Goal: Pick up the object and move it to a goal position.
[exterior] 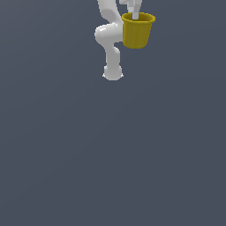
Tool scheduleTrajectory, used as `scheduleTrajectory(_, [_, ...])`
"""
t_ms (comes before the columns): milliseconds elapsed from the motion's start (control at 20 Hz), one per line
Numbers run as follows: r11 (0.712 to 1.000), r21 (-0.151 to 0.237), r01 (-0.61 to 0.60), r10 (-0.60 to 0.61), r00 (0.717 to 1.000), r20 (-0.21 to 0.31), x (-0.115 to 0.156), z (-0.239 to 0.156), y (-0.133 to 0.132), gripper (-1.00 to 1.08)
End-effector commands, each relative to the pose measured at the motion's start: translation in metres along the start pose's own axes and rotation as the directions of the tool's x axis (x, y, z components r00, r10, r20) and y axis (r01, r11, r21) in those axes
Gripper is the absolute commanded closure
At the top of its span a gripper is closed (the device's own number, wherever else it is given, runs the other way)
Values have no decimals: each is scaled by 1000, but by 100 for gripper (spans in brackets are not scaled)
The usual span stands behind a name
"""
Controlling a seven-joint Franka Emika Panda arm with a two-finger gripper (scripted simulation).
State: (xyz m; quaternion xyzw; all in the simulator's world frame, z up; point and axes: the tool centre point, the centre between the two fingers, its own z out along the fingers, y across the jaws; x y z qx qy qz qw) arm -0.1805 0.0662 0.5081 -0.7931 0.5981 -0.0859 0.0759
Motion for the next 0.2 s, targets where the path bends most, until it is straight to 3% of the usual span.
scheduleTrajectory(0, [1000,2,0,0,1000,0,0,-6,-1,108])
scheduleTrajectory(150, [1000,2,0,0,1000,0,0,-7,-2,108])
